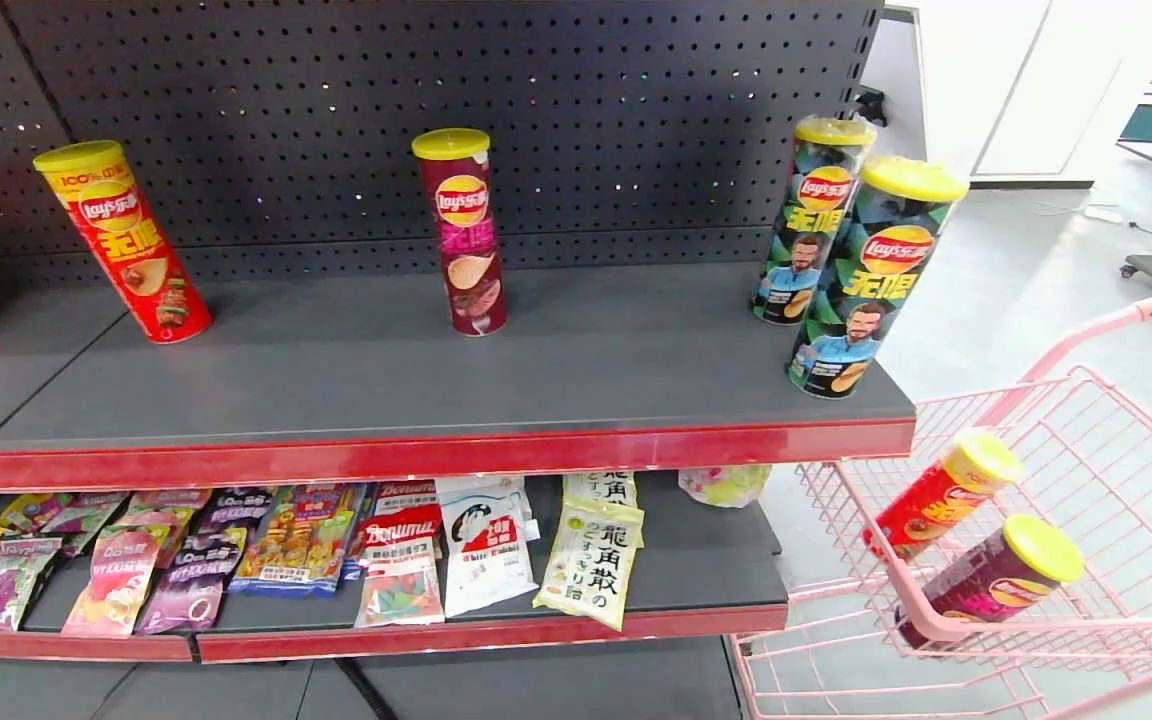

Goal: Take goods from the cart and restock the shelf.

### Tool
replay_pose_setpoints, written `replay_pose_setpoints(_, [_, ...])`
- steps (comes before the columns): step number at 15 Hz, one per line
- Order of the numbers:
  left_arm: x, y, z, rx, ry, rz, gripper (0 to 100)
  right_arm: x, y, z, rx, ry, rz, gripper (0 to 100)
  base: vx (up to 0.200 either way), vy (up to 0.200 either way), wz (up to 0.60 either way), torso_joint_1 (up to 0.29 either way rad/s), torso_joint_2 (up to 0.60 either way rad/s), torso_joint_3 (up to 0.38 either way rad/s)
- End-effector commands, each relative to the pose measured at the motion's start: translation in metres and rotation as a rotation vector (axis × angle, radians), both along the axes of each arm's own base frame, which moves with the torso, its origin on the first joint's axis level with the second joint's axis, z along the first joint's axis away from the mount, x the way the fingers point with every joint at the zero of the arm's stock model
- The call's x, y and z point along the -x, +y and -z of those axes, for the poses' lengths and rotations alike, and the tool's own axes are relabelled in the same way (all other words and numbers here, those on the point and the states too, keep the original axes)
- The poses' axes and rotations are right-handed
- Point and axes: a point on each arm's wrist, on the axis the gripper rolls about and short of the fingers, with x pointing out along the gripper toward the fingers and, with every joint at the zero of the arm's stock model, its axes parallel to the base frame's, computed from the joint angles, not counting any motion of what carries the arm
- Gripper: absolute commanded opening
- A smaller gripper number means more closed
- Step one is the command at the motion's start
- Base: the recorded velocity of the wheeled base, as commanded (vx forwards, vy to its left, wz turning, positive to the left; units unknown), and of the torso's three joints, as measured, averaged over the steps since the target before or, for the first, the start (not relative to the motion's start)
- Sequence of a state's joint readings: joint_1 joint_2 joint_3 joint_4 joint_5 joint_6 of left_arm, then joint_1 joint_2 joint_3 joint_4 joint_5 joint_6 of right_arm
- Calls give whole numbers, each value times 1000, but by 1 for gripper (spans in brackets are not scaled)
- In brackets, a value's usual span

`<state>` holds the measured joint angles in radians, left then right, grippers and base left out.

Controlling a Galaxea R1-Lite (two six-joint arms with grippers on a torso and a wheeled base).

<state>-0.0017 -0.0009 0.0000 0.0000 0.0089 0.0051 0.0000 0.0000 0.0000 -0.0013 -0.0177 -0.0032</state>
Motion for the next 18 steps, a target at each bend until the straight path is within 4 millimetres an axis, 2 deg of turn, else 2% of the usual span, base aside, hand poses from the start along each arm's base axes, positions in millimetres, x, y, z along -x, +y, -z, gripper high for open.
replay_pose_setpoints(1, [0, 0, 0, -1, 1, 0, 100, 0, 0, 0, 0, 0, 1, 100, 0, 0, 0, 0, 0, 0])
replay_pose_setpoints(2, [0, 0, 0, 2, 1, 0, 100, 0, 0, 0, 0, 0, 1, 100, 0, 0, 0, 0, 0, 0])
replay_pose_setpoints(13, [0, 0, 0, 4, 1, 0, 100, 0, 0, 0, -2, 0, 1, 100, 0, 0, -600, 4, 2, 1])
replay_pose_setpoints(18, [0, 0, 0, 5, 1, 0, 100, 0, 0, 0, -6, -2, -2, 100, 0, 0, 0, 0, 0, 0])
